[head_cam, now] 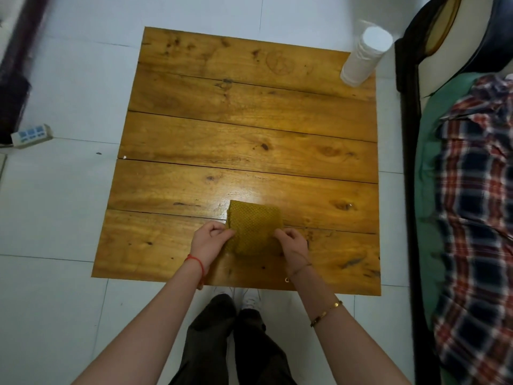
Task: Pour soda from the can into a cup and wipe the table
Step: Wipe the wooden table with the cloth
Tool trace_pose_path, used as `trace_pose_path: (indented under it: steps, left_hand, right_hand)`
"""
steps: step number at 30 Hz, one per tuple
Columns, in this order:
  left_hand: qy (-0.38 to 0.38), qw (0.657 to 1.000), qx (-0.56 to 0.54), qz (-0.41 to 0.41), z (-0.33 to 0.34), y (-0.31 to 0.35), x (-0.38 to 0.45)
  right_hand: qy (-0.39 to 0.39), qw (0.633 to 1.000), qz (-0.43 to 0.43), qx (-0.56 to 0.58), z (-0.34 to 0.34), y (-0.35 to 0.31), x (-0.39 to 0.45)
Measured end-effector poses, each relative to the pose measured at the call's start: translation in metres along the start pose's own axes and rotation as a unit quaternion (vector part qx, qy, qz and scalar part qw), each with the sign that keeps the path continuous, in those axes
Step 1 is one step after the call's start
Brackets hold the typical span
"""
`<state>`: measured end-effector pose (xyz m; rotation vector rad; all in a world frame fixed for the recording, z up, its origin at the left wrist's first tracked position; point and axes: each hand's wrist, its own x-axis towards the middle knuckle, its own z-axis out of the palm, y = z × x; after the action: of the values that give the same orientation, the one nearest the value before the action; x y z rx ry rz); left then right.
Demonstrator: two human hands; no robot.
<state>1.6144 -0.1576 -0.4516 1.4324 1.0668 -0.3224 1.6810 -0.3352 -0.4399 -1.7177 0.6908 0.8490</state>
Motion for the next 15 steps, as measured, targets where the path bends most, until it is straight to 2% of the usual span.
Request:
trace_pose_path:
  steps: [5, 9, 15]
  left_hand:
    - [-0.020, 0.994, -0.104, -0.039, -0.014, 0.017, 0.001]
    - [-0.021, 0.988, -0.149, -0.031, -0.031, 0.042, 0.016]
    - [-0.007, 0.985, -0.171, 0.012, -0.072, 0.097, 0.072]
  right_hand:
    - [-0.032, 0.992, 0.045, 0.115, 0.011, -0.018, -0.002]
    - [-0.062, 0.985, 0.021, 0.161, 0.031, -0.042, -0.003]
    - [-0.089, 0.983, -0.012, 0.158, 0.091, -0.107, 0.021]
